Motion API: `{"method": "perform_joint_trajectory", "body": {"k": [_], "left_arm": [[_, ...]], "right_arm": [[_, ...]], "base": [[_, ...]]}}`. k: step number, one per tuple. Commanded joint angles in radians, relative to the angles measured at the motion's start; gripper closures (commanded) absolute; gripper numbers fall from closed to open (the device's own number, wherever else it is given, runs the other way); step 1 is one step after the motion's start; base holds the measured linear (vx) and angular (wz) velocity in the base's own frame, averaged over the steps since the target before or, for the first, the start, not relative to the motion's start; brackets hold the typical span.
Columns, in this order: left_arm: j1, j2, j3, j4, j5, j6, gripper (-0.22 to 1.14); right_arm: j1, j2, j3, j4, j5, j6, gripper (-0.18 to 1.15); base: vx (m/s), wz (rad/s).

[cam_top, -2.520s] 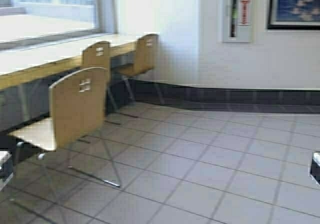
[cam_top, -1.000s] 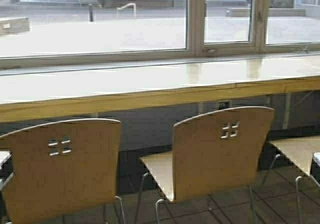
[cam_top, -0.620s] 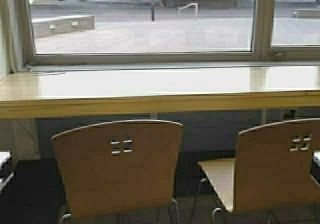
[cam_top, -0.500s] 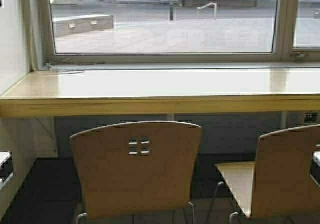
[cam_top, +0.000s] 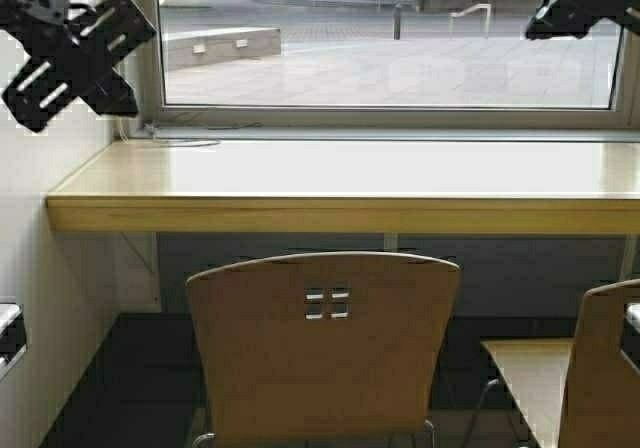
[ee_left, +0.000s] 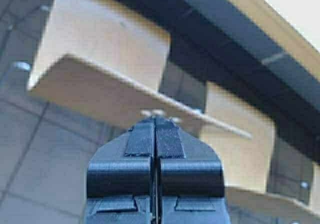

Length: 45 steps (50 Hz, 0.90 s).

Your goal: Push the chairs under the table

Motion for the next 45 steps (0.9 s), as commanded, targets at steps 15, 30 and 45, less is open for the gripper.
{"method": "perform_joint_trajectory", "body": {"k": [15,30,45], "left_arm": [[-0.100,0.402,-0.149,-0.377,-0.117,-0.183,0.74],[-0.112,0.460,-0.133,-0.538,-0.117,-0.238,0.19],[-0.117,0.495,-0.138,-0.640,-0.067,-0.281,0.02]], "right_arm": [[0.126,0.518,-0.305,0.196,-0.003,0.000,0.90],[0.160,0.815,-0.554,0.434,0.152,0.021,0.15],[0.215,1.020,-0.672,0.824,0.229,0.044,-0.06]], "base": [[0.09,-0.09],[0.13,-0.22],[0.11,-0.14]]}}
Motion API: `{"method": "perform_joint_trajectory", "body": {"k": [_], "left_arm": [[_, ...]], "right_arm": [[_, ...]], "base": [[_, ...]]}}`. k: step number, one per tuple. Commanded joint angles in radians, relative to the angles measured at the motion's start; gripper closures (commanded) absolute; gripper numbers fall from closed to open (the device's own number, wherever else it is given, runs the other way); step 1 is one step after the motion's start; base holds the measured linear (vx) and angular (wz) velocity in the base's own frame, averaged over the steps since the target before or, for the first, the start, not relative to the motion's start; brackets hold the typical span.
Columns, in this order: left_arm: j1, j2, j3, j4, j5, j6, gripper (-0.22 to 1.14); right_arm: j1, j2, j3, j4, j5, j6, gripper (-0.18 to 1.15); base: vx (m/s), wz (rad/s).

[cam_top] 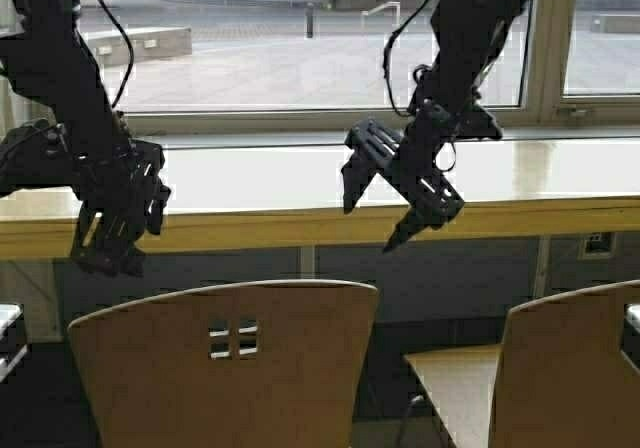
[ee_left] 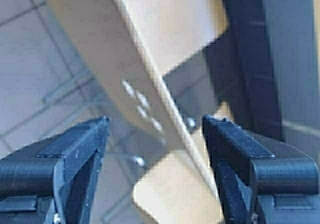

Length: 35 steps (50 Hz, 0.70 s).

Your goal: Push the chairs under the table

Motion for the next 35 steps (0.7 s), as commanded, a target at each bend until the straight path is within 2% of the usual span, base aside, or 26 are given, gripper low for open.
{"method": "perform_joint_trajectory", "body": {"k": [1,13,27,35], "left_arm": [[0.003,0.020,-0.006,-0.052,0.026,-0.006,0.02],[0.003,0.112,-0.035,-0.192,0.037,-0.014,0.02],[0.005,0.213,-0.140,-0.202,0.040,-0.021,0.02],[0.005,0.244,-0.176,-0.206,0.048,-0.025,0.02]], "right_arm": [[0.041,0.051,-0.066,0.138,0.015,-0.002,-0.06],[0.066,0.178,-0.218,0.245,0.038,0.000,-0.06],[0.060,0.281,-0.331,0.261,0.064,0.002,-0.06],[0.051,0.313,-0.350,0.264,0.080,0.002,-0.06]], "base": [[0.08,-0.05],[0.08,-0.03],[0.06,0.01],[0.04,0.02]]}}
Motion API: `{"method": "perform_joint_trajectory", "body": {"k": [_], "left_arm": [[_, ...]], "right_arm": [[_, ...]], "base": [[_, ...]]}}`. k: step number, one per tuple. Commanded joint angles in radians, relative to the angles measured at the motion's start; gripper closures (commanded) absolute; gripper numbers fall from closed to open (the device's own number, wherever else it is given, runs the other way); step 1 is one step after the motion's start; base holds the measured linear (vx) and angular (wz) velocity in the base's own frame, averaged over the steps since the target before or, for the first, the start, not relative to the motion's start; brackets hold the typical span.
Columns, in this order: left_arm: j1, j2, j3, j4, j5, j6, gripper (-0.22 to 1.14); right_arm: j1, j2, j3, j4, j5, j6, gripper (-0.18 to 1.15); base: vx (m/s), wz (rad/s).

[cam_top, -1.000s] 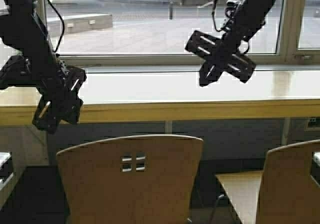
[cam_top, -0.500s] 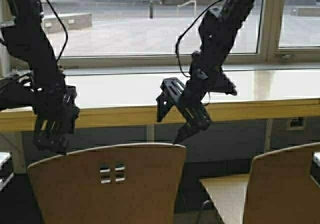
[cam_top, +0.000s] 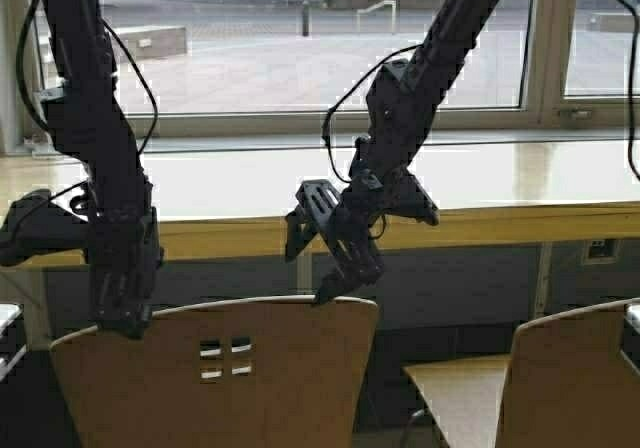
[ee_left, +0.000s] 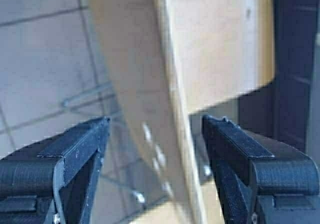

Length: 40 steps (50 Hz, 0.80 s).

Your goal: Push the chairs under the table

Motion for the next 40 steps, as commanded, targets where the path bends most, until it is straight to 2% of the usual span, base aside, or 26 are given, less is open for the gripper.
{"method": "perform_joint_trajectory", "body": {"k": [1,11,28,40], "left_arm": [[-0.002,0.003,-0.031,-0.003,0.002,-0.002,0.02],[0.000,0.055,-0.061,-0.003,0.003,-0.002,0.02],[0.041,0.126,-0.107,-0.002,0.014,-0.002,0.02],[0.074,0.184,-0.160,0.041,0.014,-0.002,0.02]], "right_arm": [[-0.011,-0.002,-0.028,0.005,0.009,0.000,-0.06],[-0.012,0.034,-0.043,0.005,0.015,0.000,-0.06],[-0.023,0.156,-0.149,0.005,0.071,-0.002,-0.06],[-0.025,0.216,-0.196,0.005,0.087,-0.005,-0.06]], "base": [[0.05,0.03],[0.04,0.02],[0.02,0.00],[0.01,0.00]]}}
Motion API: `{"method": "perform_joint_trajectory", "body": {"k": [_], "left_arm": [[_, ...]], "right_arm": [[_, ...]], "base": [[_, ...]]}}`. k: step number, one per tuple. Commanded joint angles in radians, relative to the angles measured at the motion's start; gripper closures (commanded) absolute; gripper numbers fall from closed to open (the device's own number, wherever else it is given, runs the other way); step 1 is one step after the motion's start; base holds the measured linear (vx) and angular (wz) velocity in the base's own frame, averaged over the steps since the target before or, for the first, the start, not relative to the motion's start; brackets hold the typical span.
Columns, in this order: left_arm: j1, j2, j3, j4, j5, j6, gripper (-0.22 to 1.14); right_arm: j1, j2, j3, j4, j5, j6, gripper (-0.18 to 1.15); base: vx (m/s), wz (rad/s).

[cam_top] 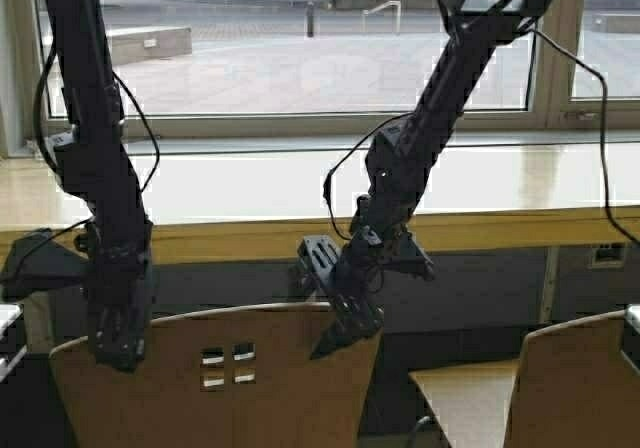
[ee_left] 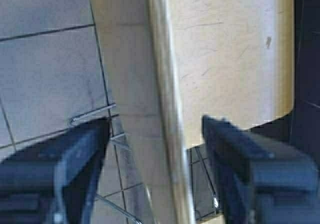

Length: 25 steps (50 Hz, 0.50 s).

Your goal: Push the chairs under the table

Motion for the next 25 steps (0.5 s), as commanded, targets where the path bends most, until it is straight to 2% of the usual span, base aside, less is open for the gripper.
{"method": "perform_joint_trajectory", "body": {"k": [1,16,20,25], "left_arm": [[0.012,0.012,-0.041,0.031,-0.002,-0.002,0.02],[0.015,0.061,-0.092,0.054,0.028,-0.002,0.04],[0.015,0.069,-0.100,0.054,0.051,-0.002,0.11],[0.025,0.078,-0.106,0.054,0.101,-0.002,0.32]], "right_arm": [[0.002,-0.006,-0.034,0.000,0.006,-0.002,-0.06],[-0.003,0.028,-0.052,0.002,0.017,-0.003,-0.01],[-0.003,0.031,-0.054,0.002,0.017,-0.005,0.09],[-0.003,0.034,-0.054,0.000,0.017,-0.006,0.31]], "base": [[0.01,0.01],[0.01,0.00],[0.02,0.00],[0.02,0.01]]}}
